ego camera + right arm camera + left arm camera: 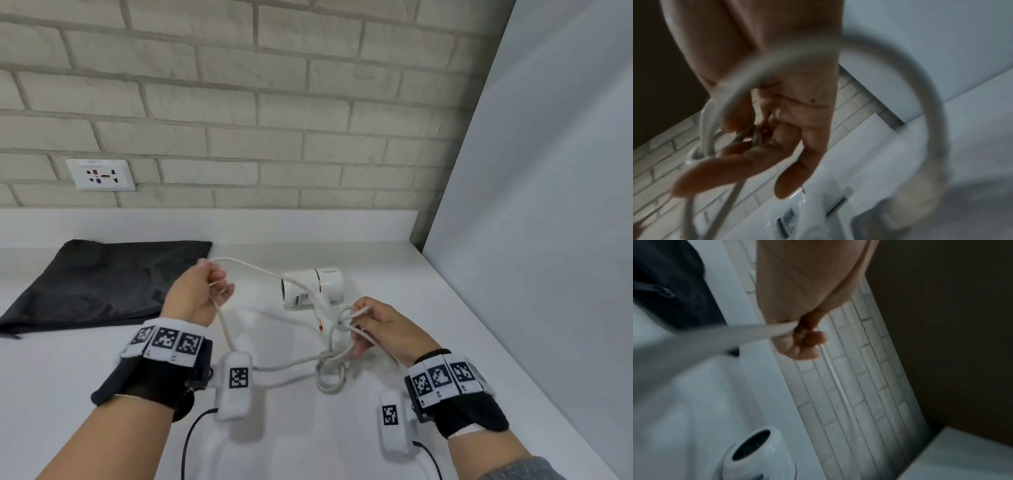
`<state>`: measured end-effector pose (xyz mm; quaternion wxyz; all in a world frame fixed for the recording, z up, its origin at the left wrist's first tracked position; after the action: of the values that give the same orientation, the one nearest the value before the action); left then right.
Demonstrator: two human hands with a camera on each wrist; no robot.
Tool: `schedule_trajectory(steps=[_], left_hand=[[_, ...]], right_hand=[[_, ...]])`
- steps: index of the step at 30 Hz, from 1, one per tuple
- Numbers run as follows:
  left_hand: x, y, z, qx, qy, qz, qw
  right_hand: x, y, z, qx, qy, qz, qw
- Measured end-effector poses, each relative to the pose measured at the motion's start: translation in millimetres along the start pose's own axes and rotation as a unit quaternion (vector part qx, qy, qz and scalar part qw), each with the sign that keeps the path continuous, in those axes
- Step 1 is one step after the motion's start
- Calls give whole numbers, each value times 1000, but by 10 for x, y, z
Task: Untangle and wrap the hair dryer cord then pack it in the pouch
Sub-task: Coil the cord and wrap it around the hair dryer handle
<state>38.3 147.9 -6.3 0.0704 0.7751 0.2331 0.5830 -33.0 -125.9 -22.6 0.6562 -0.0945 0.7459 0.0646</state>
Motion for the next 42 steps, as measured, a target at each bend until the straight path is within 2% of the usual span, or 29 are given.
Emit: schedule_trajectory(steps=[2,3,6,7,8,9,10,11,12,13,14,15,17,18,20,22,24,26,28,33,35,38,42], left_hand=[[65,-192,80,59,-21,-29,998],[77,-247,81,60,-25,-2,998],[4,-201,10,34,-25,174,984],[-30,-159,-28,36,-33,240,970],[-59,-127,-77,39,-33,339,939],[-61,-86,-143,33,-26,491,870],[-59,-40,-217,25,-4,657,753],[-69,2,-277,26,39,779,625],[-83,73,-359,33,92,829,550],[-117,176,-434,14,146,832,535],[-160,299,-517,-35,203,802,561],[-213,426,-603,-117,248,755,596],[-364,656,-757,-258,261,664,651],[-451,726,-780,-290,255,616,686],[-544,781,-766,-284,241,519,769],[-599,760,-700,-262,198,438,837],[-612,701,-622,-242,143,381,881],[-595,635,-569,-228,108,334,908],[-562,577,-530,-211,107,314,920],[-561,536,-496,-167,137,349,912],[-554,542,-503,-176,120,355,910],[-558,562,-502,-199,121,375,897],[-542,695,-598,-218,140,390,884]], right_hand=[[8,-94,-26,18,0,-8,1000],[5,-136,-33,28,-3,-10,1000],[-28,-183,-8,61,-22,5,998],[-49,-172,2,72,-26,0,997],[-73,-151,10,78,-32,-12,996],[-100,-128,14,80,-37,-30,996],[-125,-108,15,77,-42,-46,995],[-154,-85,12,71,-46,-59,995],[-180,-59,11,64,-49,-66,995],[-204,-25,7,57,-53,-70,995],[-224,13,11,50,-57,-69,995],[-238,56,13,42,-61,-67,995],[-263,145,22,24,-71,-64,995],[-273,176,26,19,-81,-68,994],[-285,195,24,14,-95,-78,992],[-256,160,7,-3,-88,-90,992],[-176,85,-15,-18,-67,-103,992],[-81,-1,-51,-9,-58,-122,991],[8,-93,-85,7,-52,-139,989],[82,-88,-153,35,-14,-114,993],[30,-77,-177,76,-57,-162,982],[-153,-3,-211,122,-148,-268,944],[-298,340,-165,172,-185,-430,867]])
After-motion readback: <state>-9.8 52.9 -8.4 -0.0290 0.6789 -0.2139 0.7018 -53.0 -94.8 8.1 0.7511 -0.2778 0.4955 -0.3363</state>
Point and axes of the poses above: each hand's wrist, its own z-axis towards the middle knuckle, its own y-axis out of the palm, x = y × z, the point moved 1 cm from there along z, towards the middle knuckle, and after that the axes turned 9 degrees about z, right-handed, at the moved point
